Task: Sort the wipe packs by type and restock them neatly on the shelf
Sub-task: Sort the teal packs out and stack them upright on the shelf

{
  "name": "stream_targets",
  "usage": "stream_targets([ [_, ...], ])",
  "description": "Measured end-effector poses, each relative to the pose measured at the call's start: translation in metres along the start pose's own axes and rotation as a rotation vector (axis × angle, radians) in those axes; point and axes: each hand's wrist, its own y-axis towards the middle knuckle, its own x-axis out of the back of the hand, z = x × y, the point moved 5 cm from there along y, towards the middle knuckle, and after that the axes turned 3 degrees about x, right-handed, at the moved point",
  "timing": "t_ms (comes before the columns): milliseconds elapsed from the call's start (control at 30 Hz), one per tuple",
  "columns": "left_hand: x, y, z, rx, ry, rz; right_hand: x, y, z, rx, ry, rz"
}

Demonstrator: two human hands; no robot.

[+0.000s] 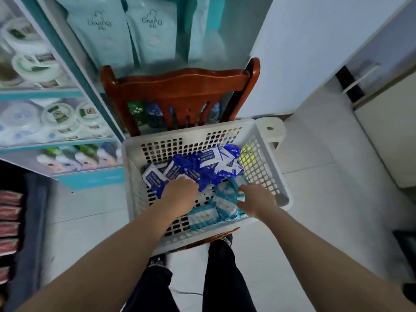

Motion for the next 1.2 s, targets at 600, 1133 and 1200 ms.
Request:
stream_targets([
  [600,-0.163,0.109,-0.056,0.289,-0.243,0.390,-0.117,0.130,-0.084,0.168,-0.038,0.423],
  [1133,-0.216,0.140,-0.026,0.373,-0.208,0.371,-0.157,0.177,-0.080,-0.057,0.463,0.482],
  [1200,-0.215,0.139,-0.024,0.360,-0.220,0.415,-0.156,0.177,-0.084,-0.115,0.581,0.484],
])
